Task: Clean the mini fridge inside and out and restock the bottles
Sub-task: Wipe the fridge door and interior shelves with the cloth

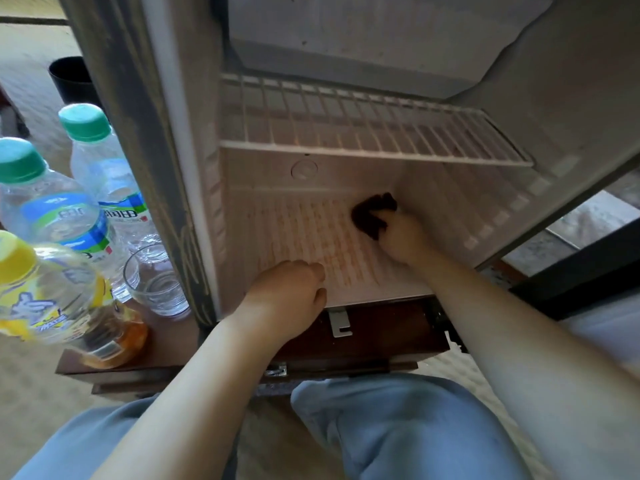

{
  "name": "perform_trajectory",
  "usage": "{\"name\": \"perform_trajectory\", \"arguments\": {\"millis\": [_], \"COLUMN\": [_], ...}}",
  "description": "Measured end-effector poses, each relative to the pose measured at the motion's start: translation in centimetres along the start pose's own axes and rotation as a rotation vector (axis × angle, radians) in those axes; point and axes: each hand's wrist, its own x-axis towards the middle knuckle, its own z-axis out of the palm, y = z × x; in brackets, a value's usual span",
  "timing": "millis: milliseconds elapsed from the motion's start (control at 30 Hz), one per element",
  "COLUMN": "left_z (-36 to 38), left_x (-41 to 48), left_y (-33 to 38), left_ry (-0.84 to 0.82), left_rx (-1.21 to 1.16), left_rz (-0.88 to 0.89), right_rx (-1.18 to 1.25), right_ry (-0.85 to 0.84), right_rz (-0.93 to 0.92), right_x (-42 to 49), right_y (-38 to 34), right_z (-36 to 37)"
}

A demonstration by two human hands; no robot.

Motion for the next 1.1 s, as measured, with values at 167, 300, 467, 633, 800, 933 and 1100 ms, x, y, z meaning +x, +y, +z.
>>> {"name": "perform_trajectory", "arguments": {"millis": [167,300,467,633,800,933,1100], "left_z": [-0.3,-0.7,-0.6,-0.8,-0.2,-0.1,-0.1], "left_x": [0.6,0.5,-0.3,-1.2,-1.1,-0.4,0.5], "left_y": [0.0,0.4,0.8,1.1,0.8,0.5,0.2], "left_ry": [-0.004,0.009,-0.053,-0.079,-0.075,-0.048,-0.006], "left_rx": [-0.016,0.027,0.066,0.059,0.078,0.066,0.026], "left_rz": [0.004,-0.010,-0.029,-0.041,-0.043,-0.027,-0.017], "right_rx": [0.016,-0.100,-0.077,-0.129,-0.176,-0.172,-0.067], "right_ry": [0.068,0.101,0.170,0.204,0.140,0.156,0.195], "right_rz": [0.047,0.082,0.226,0.230,0.224,0.132,0.047], "right_x": [4.9,2.9,-5.7,-12.3,-10.4,-5.7,2.8], "right_y": [-0.4,0.5,0.3,0.8,0.8,1.8,1.5], "right_z": [0.7,1.8,3.0,2.3,3.4,3.6,3.5]}}
